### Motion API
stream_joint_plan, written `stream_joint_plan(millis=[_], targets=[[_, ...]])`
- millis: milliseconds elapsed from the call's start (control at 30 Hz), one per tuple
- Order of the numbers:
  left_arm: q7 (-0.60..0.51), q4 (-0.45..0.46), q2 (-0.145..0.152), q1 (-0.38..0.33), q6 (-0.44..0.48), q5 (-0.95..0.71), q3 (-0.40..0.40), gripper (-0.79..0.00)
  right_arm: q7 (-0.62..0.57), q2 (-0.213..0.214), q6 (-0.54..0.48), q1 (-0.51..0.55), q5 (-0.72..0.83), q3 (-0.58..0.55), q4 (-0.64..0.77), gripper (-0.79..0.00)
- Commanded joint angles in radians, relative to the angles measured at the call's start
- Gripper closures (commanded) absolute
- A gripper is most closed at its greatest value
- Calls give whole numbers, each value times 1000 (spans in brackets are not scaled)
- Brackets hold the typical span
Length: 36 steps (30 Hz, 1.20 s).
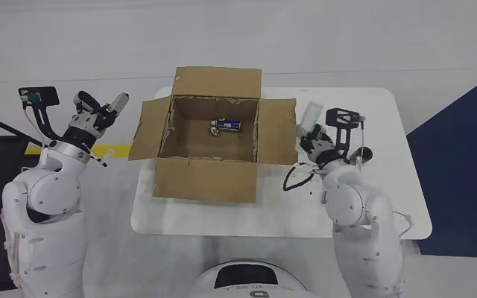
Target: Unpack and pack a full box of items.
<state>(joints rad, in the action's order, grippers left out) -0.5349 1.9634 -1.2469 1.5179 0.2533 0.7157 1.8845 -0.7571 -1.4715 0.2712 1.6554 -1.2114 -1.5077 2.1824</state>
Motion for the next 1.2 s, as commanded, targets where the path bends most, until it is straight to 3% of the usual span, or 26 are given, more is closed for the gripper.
stream_joint_plan(millis=[0, 200, 300, 433, 667, 1167], targets=[[0, 0, 0, 0, 0, 0, 0, -785, -7, 4, 17, 36, 15, -80, 21, 0], [0, 0, 0, 0, 0, 0, 0, -785, 22, 5, 133, 160, 102, -276, 81, 0], [0, 0, 0, 0, 0, 0, 0, -785, 61, 2, 176, 186, 210, -378, 29, 0], [0, 0, 0, 0, 0, 0, 0, -785, 62, 5, 158, 176, 305, -458, -103, 0], [0, 0, 0, 0, 0, 0, 0, -785, -26, 23, 137, 70, 289, -474, -304, 0], [0, 0, 0, 0, 0, 0, 0, -785, -183, 46, 178, -21, 297, -467, -435, 0]])
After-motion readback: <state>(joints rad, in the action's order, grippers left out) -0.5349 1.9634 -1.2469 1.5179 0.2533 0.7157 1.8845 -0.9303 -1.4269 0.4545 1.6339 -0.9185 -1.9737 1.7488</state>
